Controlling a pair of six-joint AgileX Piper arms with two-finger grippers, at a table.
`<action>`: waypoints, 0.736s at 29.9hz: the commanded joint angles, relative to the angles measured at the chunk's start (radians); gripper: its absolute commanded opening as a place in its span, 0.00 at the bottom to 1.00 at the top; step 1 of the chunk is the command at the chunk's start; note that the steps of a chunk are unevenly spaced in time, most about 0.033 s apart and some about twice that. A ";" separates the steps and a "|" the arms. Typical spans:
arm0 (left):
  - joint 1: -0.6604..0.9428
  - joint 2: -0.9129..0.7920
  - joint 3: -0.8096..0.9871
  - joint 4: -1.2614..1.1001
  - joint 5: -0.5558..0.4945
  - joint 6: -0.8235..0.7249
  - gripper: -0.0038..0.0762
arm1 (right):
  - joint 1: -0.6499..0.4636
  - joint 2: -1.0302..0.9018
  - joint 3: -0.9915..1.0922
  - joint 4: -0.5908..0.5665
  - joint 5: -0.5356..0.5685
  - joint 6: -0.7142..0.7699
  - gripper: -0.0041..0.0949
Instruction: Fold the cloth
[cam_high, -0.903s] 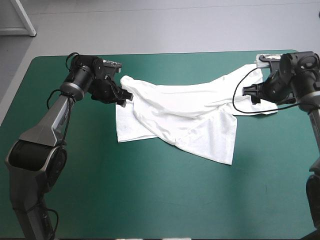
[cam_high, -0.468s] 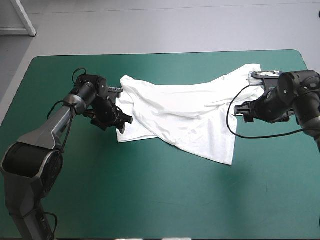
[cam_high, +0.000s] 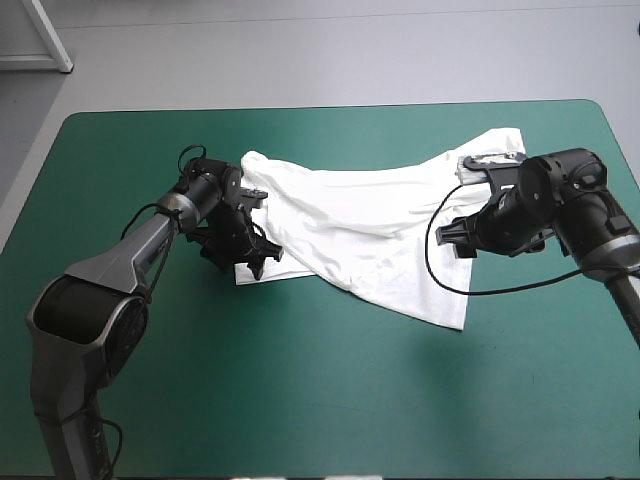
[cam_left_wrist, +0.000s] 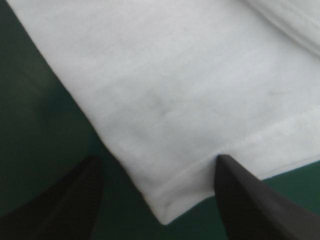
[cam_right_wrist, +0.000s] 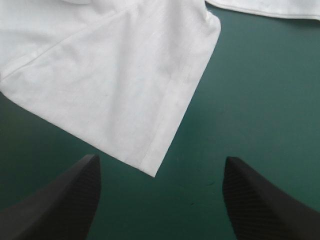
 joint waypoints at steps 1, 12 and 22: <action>-0.004 -0.001 -0.002 -0.083 0.008 0.000 0.50 | 0.000 -0.036 0.040 -0.005 -0.021 -0.004 0.69; -0.007 -0.001 -0.002 -0.087 -0.036 0.012 0.04 | 0.074 0.056 0.237 0.023 -0.186 0.025 0.69; -0.007 -0.001 -0.002 -0.087 -0.020 0.051 0.04 | 0.150 0.190 0.243 -0.089 -0.226 0.154 0.69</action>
